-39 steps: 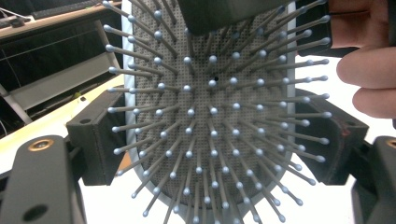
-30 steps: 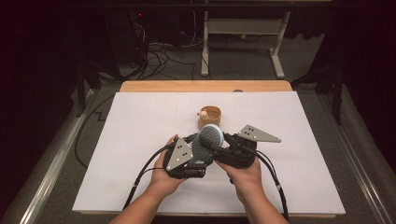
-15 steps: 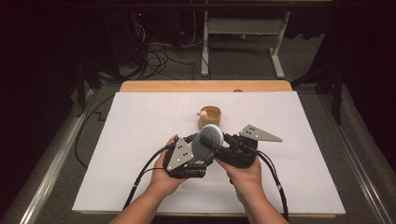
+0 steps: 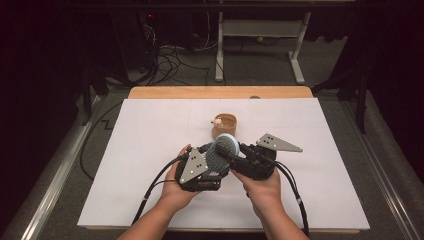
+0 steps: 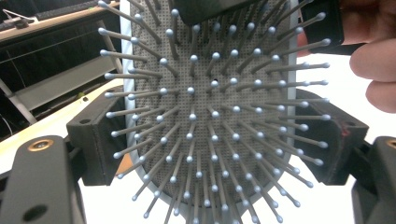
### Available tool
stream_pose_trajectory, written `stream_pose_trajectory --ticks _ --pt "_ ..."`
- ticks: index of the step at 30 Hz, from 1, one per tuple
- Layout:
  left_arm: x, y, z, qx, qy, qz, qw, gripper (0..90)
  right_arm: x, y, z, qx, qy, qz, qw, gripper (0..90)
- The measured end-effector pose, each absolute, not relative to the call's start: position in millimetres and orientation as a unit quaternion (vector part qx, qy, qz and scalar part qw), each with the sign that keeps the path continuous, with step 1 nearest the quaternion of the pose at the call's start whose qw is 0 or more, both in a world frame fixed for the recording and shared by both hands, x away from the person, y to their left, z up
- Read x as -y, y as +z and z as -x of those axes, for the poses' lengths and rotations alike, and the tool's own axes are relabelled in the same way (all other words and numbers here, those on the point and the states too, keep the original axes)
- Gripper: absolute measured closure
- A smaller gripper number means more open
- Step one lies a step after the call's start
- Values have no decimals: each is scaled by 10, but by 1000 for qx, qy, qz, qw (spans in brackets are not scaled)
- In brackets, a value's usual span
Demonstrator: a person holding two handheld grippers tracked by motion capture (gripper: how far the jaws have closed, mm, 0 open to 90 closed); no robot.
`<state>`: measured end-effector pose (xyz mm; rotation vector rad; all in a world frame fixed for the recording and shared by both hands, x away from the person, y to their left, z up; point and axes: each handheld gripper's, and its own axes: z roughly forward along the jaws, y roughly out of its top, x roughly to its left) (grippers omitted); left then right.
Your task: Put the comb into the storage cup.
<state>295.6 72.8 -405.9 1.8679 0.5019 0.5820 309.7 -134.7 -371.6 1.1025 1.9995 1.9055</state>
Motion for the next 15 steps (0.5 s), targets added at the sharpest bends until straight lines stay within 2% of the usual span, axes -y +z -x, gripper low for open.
stream_pose_trajectory --ticks 15 --pt "-727 -4044 -2947 -208 247 -782 534 198 1350 -3677 -3086 -670 633 -378 87 568"
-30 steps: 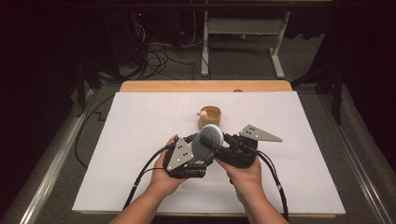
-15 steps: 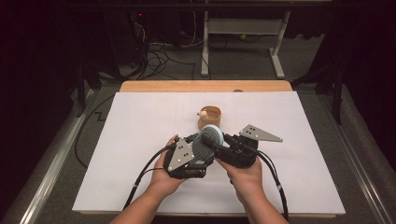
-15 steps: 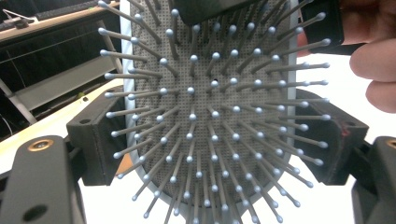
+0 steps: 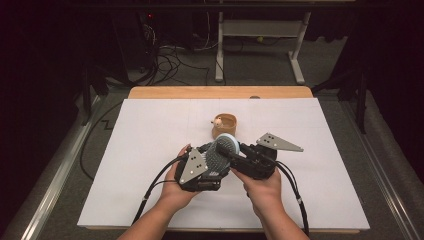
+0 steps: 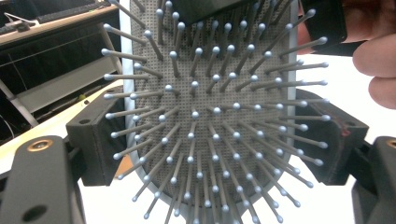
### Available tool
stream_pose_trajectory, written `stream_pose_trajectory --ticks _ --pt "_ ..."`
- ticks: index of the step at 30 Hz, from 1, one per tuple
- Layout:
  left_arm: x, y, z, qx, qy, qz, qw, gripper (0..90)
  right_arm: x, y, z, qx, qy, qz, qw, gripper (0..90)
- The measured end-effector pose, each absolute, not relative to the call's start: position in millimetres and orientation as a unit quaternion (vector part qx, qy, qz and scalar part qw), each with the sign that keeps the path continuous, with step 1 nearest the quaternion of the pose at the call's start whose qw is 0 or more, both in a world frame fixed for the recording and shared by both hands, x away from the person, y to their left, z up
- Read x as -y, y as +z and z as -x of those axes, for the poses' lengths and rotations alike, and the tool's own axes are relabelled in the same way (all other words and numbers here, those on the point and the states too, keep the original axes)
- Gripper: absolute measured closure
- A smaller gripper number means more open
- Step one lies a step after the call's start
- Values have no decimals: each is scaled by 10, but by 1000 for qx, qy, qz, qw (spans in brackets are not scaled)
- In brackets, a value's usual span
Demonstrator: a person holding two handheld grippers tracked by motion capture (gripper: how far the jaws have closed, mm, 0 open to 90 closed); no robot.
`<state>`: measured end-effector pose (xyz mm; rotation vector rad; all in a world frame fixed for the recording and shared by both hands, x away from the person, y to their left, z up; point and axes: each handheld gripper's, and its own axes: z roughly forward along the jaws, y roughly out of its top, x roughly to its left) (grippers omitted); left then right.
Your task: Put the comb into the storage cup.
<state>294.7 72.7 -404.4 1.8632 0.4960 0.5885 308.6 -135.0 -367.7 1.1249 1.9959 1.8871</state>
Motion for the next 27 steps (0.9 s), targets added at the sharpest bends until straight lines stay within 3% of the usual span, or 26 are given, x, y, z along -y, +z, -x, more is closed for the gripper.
stream_pose_trajectory --ticks 27 --pt "-751 -4040 -2972 -221 240 -775 542 194 1319 -3624 -3123 -678 622 -380 93 605"
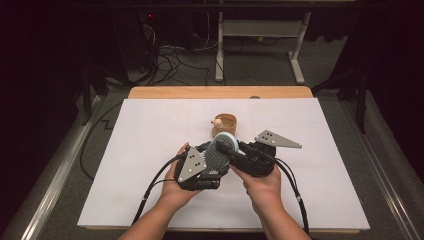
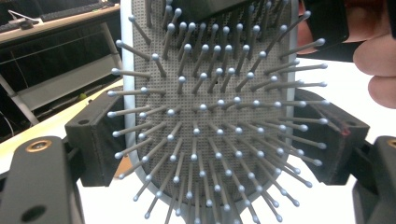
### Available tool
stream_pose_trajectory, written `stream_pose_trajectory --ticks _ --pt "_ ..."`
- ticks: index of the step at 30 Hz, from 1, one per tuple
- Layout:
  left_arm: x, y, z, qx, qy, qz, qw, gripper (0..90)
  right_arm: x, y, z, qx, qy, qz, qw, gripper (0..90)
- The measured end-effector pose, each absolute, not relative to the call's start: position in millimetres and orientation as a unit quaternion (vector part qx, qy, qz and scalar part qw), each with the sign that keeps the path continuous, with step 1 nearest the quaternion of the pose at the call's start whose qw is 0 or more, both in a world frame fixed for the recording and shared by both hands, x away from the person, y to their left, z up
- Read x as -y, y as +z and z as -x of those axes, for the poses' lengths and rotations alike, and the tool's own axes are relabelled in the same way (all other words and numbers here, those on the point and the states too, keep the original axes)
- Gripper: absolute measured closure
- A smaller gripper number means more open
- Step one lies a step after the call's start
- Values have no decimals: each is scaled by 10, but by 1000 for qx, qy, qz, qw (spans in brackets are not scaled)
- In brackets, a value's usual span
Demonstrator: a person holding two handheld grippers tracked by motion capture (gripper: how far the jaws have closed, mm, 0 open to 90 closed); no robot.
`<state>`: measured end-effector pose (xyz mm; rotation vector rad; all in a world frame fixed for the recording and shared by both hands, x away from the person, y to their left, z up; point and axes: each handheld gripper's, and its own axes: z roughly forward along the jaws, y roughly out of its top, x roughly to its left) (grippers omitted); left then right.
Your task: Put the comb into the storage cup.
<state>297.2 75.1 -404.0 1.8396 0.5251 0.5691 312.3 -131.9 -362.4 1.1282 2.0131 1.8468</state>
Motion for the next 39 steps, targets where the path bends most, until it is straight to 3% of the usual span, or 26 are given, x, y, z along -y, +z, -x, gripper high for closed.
stream_pose_trajectory --ticks 17,26,39 --pt "-803 -4089 -3054 -239 189 -772 558 140 1387 -3580 -3130 -673 626 -377 118 603" --pt "-872 -4113 -3084 -237 161 -775 564 59 1584 -3587 -3178 -660 630 -387 135 601" --pt "-1258 -4116 -3113 -260 177 -764 563 10 1795 -3569 -3193 -650 629 -395 160 599"
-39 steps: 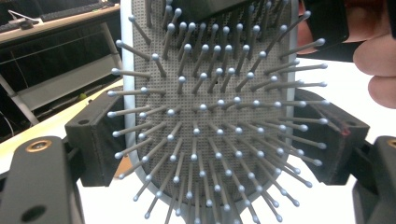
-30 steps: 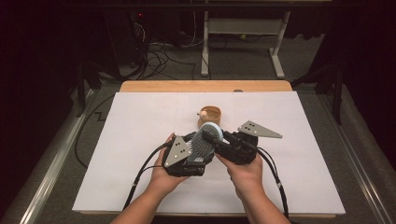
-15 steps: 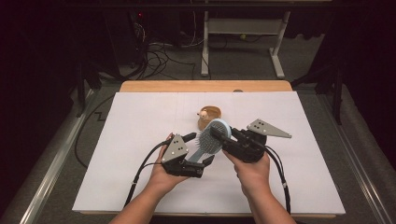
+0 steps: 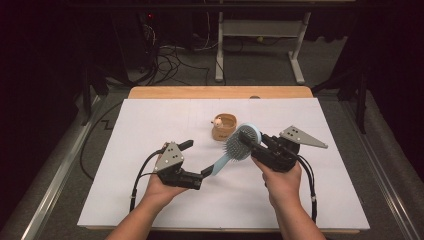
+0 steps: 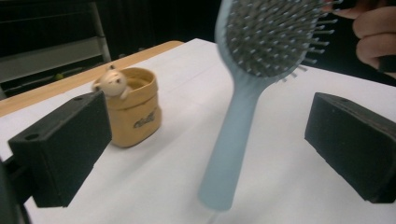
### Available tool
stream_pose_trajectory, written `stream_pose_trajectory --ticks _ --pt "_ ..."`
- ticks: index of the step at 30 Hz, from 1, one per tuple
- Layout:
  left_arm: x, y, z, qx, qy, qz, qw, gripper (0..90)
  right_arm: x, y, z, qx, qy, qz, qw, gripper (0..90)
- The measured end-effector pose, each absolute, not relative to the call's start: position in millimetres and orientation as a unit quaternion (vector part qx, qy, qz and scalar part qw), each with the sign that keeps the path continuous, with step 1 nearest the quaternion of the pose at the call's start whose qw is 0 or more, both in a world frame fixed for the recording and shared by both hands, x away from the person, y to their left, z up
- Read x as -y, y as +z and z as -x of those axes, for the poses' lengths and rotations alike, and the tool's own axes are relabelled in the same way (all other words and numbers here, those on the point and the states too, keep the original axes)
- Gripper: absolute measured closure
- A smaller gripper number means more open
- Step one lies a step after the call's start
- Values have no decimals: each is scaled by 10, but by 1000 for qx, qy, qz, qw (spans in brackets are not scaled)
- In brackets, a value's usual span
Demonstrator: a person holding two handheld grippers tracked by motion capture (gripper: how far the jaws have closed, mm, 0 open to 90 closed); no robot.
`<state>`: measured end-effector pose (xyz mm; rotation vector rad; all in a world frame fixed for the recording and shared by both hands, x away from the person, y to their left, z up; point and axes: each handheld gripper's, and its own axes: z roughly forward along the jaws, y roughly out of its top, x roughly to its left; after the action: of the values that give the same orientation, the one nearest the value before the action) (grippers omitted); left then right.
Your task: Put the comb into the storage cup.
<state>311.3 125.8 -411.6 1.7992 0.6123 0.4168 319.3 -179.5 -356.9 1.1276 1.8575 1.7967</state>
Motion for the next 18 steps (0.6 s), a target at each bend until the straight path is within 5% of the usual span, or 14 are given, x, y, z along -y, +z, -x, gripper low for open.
stream_pose_trajectory --ticks 18 --pt "-1737 -4299 -3074 -296 206 -745 561 0 2065 -3556 -3148 -646 618 -406 189 597"
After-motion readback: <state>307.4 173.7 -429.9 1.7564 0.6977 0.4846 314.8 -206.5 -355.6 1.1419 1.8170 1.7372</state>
